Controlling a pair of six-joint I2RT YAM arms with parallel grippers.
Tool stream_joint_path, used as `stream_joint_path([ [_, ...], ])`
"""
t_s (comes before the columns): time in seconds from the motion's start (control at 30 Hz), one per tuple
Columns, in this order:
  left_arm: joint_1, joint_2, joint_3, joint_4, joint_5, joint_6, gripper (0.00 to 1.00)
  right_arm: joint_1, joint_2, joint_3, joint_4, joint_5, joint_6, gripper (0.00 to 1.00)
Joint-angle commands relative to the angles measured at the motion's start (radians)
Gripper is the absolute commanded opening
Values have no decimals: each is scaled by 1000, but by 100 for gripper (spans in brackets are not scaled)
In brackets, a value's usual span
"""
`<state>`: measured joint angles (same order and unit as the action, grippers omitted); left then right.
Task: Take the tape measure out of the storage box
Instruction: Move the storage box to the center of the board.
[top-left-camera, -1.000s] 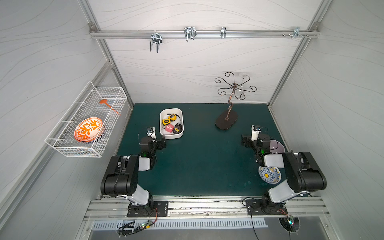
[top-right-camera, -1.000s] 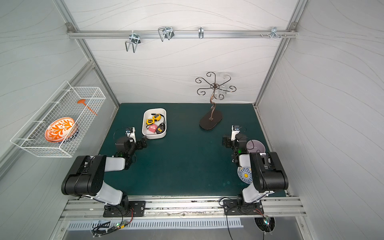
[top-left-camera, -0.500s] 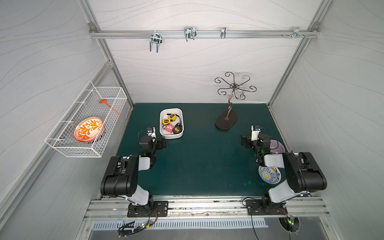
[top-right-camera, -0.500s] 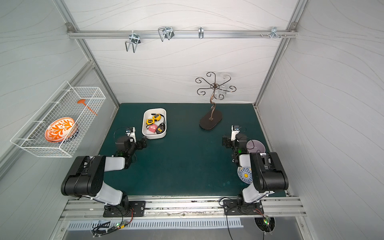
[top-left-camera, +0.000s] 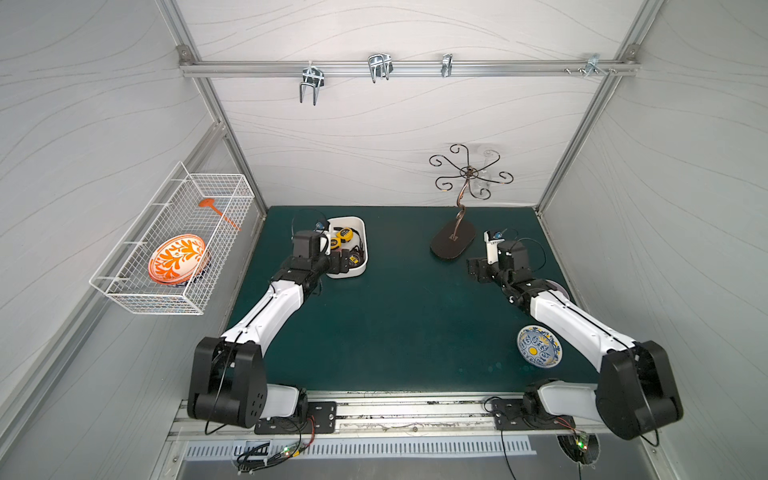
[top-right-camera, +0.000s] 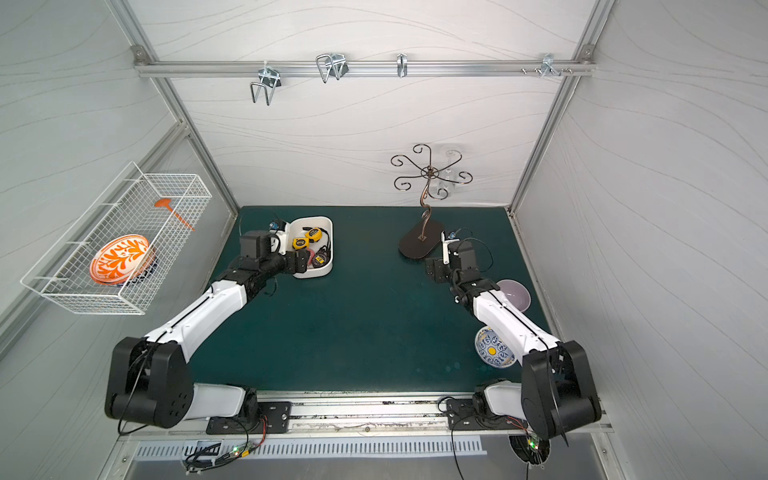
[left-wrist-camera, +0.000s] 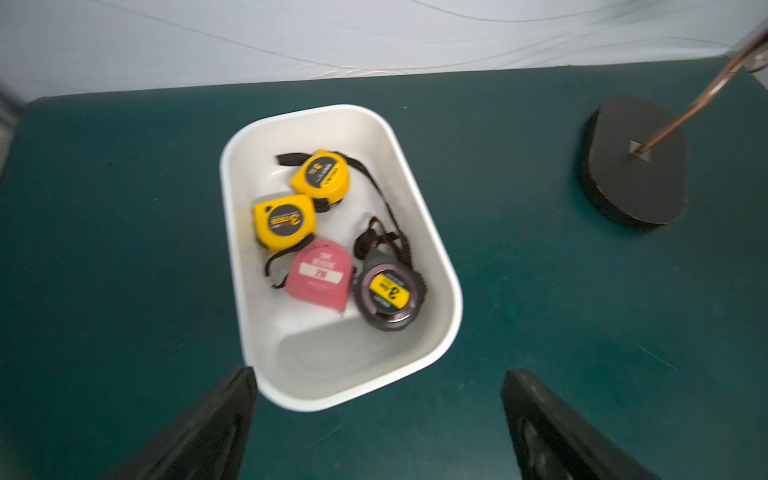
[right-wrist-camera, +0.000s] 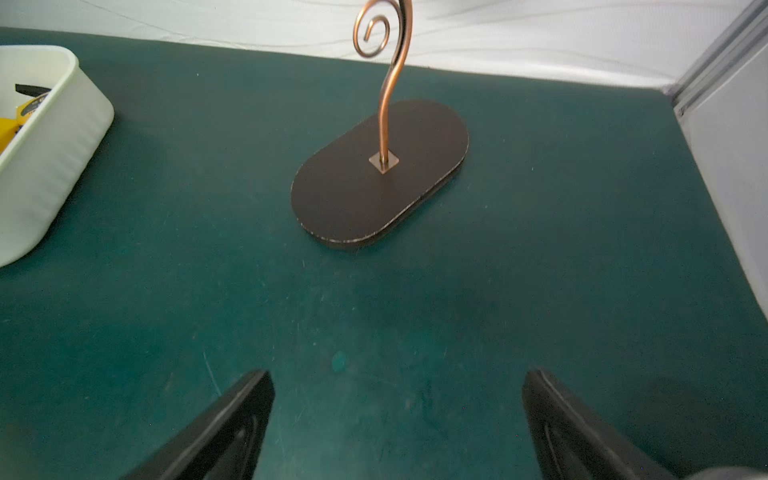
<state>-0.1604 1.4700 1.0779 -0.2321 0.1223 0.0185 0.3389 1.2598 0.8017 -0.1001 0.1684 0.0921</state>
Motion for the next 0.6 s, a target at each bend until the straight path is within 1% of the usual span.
stream_joint_path([
  [0.0, -18, 139, 178, -274, 102, -3, 97, 1, -49, 24, -167, -85, 81, 99],
  [0.1, -35, 250, 306, -367, 122, -7, 96, 5, -80, 24, -216, -113, 97, 99],
  [0.2, -57, 342, 400, -435, 117, -3, 96, 6, -122, 16, -247, -121, 100, 99],
  [0.27, -71, 392, 442, -464, 116, -2, 93, 7, -150, 11, -264, -118, 102, 99],
  [0.57, -141, 480, 471, -472, 104, 2, 85, 6, -220, -13, -309, -103, 103, 99],
])
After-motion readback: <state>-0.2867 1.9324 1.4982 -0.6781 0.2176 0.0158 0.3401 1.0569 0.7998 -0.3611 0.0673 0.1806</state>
